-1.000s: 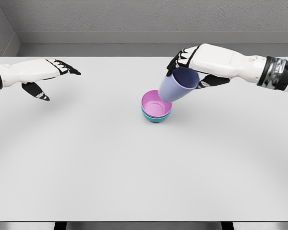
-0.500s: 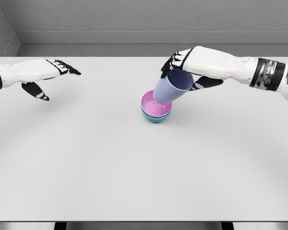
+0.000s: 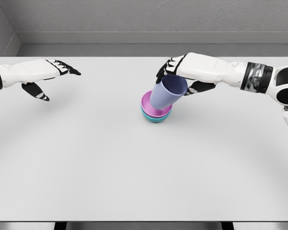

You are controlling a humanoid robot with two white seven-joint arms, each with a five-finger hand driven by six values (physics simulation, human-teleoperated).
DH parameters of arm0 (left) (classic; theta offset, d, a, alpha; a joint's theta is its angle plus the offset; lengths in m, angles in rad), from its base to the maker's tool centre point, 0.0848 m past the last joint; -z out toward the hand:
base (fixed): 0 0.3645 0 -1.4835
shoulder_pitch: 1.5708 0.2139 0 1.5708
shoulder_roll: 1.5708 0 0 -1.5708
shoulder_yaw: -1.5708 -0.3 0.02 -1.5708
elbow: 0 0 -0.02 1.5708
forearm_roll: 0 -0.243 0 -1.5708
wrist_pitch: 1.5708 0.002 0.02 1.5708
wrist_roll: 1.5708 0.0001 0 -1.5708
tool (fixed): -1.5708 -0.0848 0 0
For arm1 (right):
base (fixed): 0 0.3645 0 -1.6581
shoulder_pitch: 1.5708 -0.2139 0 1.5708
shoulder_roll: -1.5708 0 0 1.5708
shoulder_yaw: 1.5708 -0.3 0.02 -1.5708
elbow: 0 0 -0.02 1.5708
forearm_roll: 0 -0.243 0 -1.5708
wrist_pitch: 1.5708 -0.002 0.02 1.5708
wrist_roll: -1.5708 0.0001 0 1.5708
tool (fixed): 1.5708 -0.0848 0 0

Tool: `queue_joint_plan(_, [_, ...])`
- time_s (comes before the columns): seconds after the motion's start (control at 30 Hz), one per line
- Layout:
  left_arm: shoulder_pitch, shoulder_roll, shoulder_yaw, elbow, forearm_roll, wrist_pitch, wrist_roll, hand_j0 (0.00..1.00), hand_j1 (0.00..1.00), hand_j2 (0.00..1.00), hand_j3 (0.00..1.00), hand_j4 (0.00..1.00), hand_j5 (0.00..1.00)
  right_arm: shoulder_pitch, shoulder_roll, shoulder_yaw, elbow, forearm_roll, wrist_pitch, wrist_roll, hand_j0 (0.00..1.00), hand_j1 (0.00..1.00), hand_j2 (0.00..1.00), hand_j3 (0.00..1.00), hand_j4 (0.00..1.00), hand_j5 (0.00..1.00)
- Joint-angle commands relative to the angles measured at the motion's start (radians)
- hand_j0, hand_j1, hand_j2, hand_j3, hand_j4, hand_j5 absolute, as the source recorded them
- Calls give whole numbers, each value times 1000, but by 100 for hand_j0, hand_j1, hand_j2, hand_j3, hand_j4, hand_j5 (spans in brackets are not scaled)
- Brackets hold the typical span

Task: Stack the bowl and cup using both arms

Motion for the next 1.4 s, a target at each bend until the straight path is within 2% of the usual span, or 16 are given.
queue_joint_plan(0.0, [0, 1, 1, 0, 6, 2, 0, 100, 100, 100, 100, 100, 100, -2, 1, 13, 13, -5, 3, 0, 57, 57, 57, 57, 57, 57])
queue_joint_plan(0.37, [0, -1, 1, 0, 6, 2, 0, 100, 100, 100, 100, 100, 100, -11, 22, 20, 35, 7, 5, 0, 57, 57, 57, 57, 57, 57])
queue_joint_plan(0.5, [0, -1, 1, -2, 6, 2, 0, 100, 100, 100, 100, 100, 100, -20, 36, 32, 68, 19, 3, 0, 57, 57, 57, 57, 57, 57])
queue_joint_plan(1.0, [0, -1, 1, -3, 6, 2, 0, 100, 100, 100, 100, 100, 100, -25, 44, 49, 98, 25, 3, 0, 59, 59, 59, 59, 59, 59])
queue_joint_plan(1.03, [0, -1, 1, -3, 6, 2, 0, 100, 100, 100, 100, 100, 100, -25, 44, 49, 99, 25, 3, 0, 65, 65, 65, 65, 65, 65])
queue_joint_plan(1.07, [0, -1, 1, -3, 6, 2, 0, 100, 100, 100, 100, 100, 100, -25, 44, 49, 108, 25, 5, 0, 100, 100, 100, 100, 100, 100])
queue_joint_plan(1.37, [0, -1, 1, -3, 6, 2, 0, 100, 100, 100, 100, 100, 100, -25, 44, 49, 110, 25, 5, 0, 100, 100, 100, 100, 100, 100])
